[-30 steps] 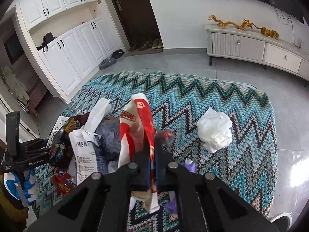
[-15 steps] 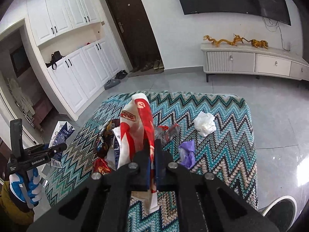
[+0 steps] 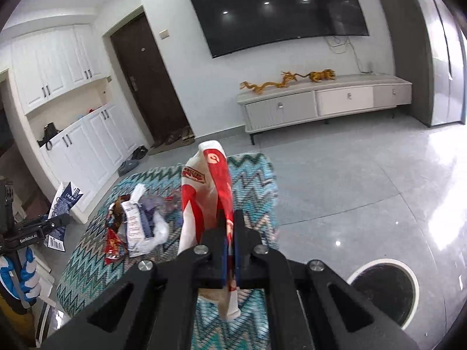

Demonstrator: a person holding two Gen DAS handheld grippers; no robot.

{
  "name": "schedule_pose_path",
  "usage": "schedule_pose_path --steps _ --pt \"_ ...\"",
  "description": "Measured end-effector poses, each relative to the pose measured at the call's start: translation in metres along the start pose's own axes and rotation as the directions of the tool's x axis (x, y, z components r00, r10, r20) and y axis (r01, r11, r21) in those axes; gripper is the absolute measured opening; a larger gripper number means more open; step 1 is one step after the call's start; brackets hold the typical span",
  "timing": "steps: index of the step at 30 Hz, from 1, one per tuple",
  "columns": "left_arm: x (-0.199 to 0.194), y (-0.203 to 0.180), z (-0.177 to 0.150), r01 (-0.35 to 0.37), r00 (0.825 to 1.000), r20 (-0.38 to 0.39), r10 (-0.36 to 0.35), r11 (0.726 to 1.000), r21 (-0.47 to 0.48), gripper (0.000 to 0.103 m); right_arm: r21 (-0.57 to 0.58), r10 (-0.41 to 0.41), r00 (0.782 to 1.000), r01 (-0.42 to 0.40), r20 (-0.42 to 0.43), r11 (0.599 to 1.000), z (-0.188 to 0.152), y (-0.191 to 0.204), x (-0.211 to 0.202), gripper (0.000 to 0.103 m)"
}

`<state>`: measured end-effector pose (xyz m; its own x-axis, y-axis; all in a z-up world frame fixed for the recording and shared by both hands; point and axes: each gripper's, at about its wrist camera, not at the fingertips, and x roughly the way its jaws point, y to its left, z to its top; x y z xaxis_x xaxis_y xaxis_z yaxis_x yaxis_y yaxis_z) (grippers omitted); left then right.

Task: Collect trash
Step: 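Carry the milk carton and red bag over the round trash bin, then open both tools to drop the carton and red bag into the bin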

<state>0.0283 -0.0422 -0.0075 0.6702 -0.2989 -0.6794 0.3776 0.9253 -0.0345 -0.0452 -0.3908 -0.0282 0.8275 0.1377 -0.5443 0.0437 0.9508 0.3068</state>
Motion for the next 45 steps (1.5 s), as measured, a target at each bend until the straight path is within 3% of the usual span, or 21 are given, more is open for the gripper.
schedule_pose_path --steps 3,6,11,14,19,22,27,30,34,35,37,38,45 --pt "0.018 -0.065 0.014 0.08 0.996 -0.041 -0.076 0.991 0.108 0.04 0.053 -0.106 0.994 0.105 0.01 0.993 -0.012 -0.051 -0.019 0.003" --pt "0.043 -0.138 0.026 0.173 0.983 -0.104 -0.154 0.963 0.209 0.04 0.118 -0.185 0.983 0.185 -0.007 0.976 -0.027 -0.099 -0.026 0.003" --pt "0.086 -0.246 0.027 0.314 0.943 -0.213 -0.256 0.898 0.307 0.04 0.217 -0.283 0.953 0.3 -0.106 0.929 -0.066 -0.173 -0.013 0.003" --pt "0.114 -0.301 0.015 0.384 0.912 -0.286 -0.295 0.858 0.341 0.04 0.261 -0.302 0.939 0.336 -0.164 0.905 -0.094 -0.211 0.003 0.003" --pt "0.164 -0.37 -0.006 0.468 0.853 -0.407 -0.326 0.823 0.323 0.041 0.324 -0.31 0.914 0.385 -0.26 0.864 -0.131 -0.26 0.037 0.003" --pt "0.193 -0.392 -0.013 0.498 0.819 -0.46 -0.343 0.823 0.272 0.041 0.35 -0.305 0.904 0.402 -0.301 0.846 -0.148 -0.286 0.049 0.003" --pt "0.237 -0.413 -0.023 0.515 0.785 -0.505 -0.358 0.83 0.213 0.041 0.391 -0.292 0.89 0.421 -0.349 0.818 -0.171 -0.316 0.073 0.006" --pt "0.253 -0.418 -0.028 0.515 0.781 -0.508 -0.364 0.835 0.194 0.043 0.399 -0.288 0.886 0.427 -0.363 0.812 -0.18 -0.325 0.082 0.007" --pt "0.266 -0.413 -0.024 0.523 0.763 -0.508 -0.399 0.843 0.124 0.066 0.396 -0.286 0.881 0.433 -0.377 0.81 -0.185 -0.329 0.089 0.01" --pt "0.264 -0.409 -0.022 0.526 0.764 -0.501 -0.407 0.843 0.116 0.066 0.391 -0.292 0.879 0.437 -0.378 0.81 -0.184 -0.329 0.089 0.016" --pt "0.261 -0.409 -0.019 0.532 0.761 -0.497 -0.416 0.839 0.113 0.066 0.383 -0.302 0.879 0.44 -0.369 0.812 -0.181 -0.327 0.086 0.059" --pt "0.256 -0.407 -0.018 0.537 0.762 -0.489 -0.423 0.836 0.114 0.066 0.382 -0.304 0.885 0.433 -0.354 0.816 -0.178 -0.324 0.083 0.062" --pt "0.207 -0.385 -0.004 0.524 0.816 -0.376 -0.438 0.837 0.161 0.065 0.346 -0.337 0.905 0.413 -0.258 0.842 -0.143 -0.29 0.047 0.062"
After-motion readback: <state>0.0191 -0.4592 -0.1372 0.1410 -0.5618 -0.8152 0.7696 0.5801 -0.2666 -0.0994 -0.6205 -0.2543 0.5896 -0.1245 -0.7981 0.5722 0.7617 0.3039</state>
